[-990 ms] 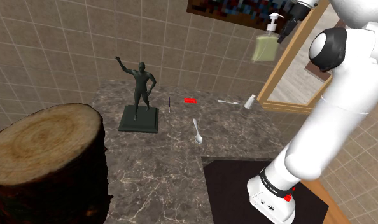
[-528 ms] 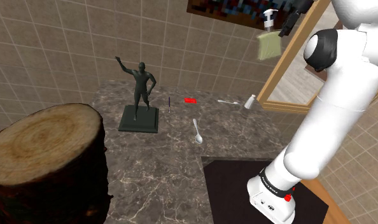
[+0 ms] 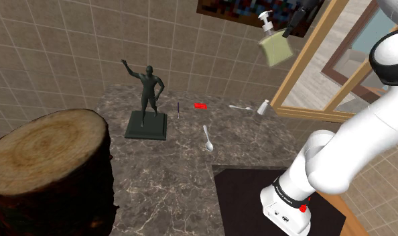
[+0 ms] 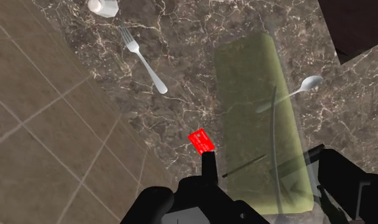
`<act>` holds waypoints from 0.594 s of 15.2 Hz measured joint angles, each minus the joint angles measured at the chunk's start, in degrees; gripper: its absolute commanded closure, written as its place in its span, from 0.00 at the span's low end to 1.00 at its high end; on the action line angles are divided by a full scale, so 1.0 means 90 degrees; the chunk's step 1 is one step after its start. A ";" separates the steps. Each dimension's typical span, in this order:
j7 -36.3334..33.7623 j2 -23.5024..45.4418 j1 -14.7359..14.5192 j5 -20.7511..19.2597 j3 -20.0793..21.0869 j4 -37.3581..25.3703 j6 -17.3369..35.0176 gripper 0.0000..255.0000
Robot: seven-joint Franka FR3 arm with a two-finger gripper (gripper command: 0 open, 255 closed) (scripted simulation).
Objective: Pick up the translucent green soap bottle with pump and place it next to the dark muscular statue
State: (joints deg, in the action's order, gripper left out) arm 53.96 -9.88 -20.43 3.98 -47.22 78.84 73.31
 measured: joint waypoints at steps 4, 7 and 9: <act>-0.0937 -0.0666 -0.0157 -0.0383 0.0836 0.0680 0.0260 1.00; -0.1527 -0.0927 -0.0246 -0.0463 0.1338 0.1003 0.0397 1.00; -0.1935 -0.1071 -0.0314 -0.0480 0.1676 0.1197 0.0479 1.00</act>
State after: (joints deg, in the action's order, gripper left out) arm 36.55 -19.52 -23.26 -0.34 -32.14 89.62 77.63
